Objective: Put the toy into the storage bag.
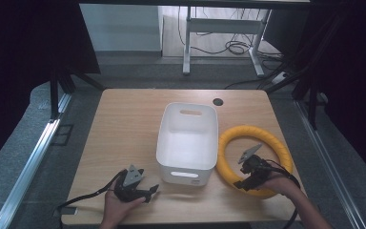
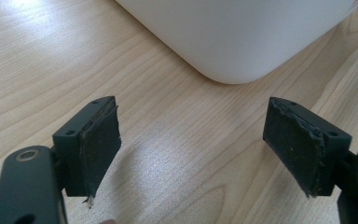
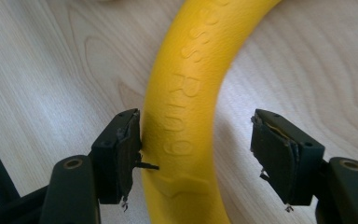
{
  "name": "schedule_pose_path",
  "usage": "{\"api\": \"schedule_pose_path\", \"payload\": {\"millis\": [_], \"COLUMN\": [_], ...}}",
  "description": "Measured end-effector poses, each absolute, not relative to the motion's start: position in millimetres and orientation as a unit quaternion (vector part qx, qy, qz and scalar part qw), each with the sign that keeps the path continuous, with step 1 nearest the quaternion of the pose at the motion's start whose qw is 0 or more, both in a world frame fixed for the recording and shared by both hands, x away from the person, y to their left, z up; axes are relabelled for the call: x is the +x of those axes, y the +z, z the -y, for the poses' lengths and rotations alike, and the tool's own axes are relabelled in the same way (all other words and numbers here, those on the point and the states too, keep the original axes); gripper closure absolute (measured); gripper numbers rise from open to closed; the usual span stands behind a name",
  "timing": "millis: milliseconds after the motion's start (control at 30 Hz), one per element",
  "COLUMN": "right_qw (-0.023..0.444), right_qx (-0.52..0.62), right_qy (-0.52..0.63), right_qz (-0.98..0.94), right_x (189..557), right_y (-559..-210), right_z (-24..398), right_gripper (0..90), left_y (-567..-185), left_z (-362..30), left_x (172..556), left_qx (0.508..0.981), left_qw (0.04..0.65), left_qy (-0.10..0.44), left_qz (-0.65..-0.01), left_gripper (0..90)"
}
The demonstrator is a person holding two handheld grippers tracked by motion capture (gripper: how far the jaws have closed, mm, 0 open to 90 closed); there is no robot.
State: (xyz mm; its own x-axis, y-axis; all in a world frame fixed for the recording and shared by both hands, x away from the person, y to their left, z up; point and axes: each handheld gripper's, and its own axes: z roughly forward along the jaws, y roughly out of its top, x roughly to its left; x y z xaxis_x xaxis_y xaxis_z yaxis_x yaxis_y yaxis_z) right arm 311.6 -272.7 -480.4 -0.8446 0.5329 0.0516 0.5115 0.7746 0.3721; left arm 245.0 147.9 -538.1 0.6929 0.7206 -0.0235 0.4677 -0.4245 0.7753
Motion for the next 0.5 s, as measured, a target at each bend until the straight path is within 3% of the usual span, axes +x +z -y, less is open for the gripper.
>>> {"api": "schedule_pose_path", "payload": {"millis": [300,500], "right_qw": [0.020,0.004], "right_qx": [0.263,0.255], "right_qy": [0.133,0.118], "right_qz": [-0.955,-0.960], "right_x": [313,314], "right_y": [-492,-496], "right_z": [259,252], "right_gripper": [38.1,47.9], "left_y": [-539,-539], "left_z": [-147,-147], "left_x": [245,245], "left_qx": [0.831,0.831], "left_qw": [0.397,0.397], "left_qy": [0.156,0.156], "left_qz": [-0.357,-0.357], "left_gripper": [19.0,19.0]}}
